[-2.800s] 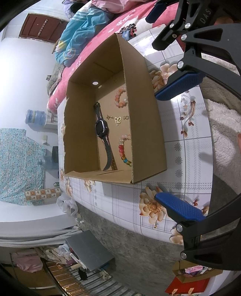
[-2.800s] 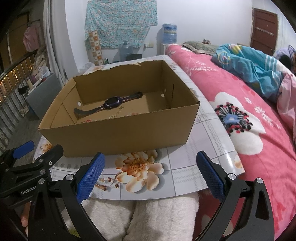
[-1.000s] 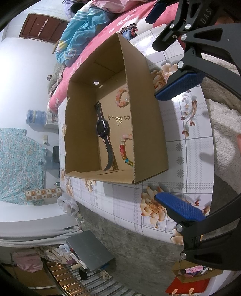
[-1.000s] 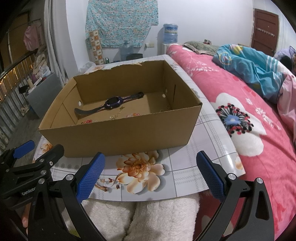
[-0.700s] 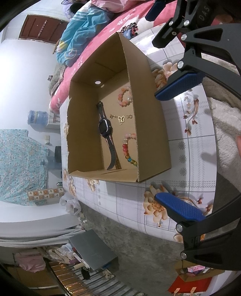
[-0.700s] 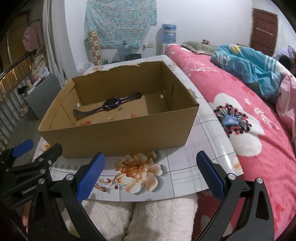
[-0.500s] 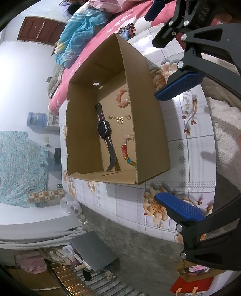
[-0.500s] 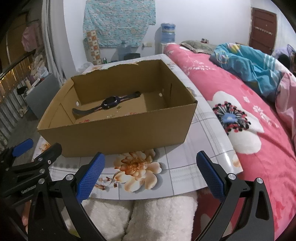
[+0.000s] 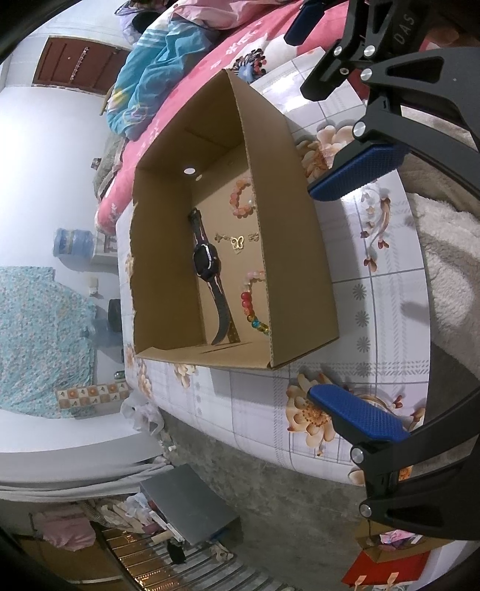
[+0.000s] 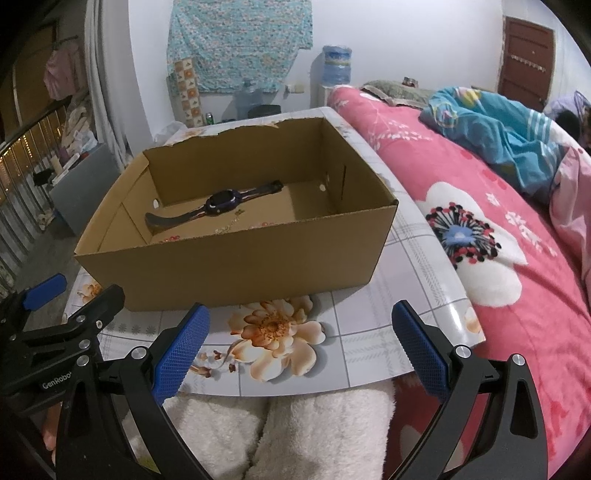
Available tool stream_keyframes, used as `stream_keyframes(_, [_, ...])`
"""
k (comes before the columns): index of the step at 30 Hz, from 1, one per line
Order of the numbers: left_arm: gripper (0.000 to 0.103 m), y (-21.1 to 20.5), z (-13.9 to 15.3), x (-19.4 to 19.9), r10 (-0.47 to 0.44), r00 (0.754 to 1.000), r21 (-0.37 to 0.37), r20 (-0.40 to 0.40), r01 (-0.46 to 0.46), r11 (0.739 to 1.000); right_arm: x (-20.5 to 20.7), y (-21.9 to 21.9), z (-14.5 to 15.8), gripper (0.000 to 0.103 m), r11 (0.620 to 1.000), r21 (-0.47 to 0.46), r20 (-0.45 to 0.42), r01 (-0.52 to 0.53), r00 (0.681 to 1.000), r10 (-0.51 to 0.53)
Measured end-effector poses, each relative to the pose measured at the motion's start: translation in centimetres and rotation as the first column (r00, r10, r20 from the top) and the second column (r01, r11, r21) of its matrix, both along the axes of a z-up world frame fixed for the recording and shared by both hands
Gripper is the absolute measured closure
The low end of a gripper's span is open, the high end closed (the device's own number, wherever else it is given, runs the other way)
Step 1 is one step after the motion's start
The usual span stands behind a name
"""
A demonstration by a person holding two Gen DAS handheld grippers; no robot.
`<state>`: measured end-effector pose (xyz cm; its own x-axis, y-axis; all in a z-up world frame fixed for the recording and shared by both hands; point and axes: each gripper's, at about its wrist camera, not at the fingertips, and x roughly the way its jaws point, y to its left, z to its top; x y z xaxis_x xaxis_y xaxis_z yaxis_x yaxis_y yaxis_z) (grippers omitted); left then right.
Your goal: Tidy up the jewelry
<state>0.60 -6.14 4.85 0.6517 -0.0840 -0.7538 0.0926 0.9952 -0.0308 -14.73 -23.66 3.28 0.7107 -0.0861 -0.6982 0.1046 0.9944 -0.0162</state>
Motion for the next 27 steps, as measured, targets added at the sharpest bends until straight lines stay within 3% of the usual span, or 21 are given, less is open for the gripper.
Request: stream_keyframes(27, [0.006,0.18,-0.40,0.26,0.022,0.999,-0.023,-0.034,-0.023,0.999,0.27,0.33,-0.17,0.008,1.000,-0.024,-0.013,0.001,1.000,-0.002])
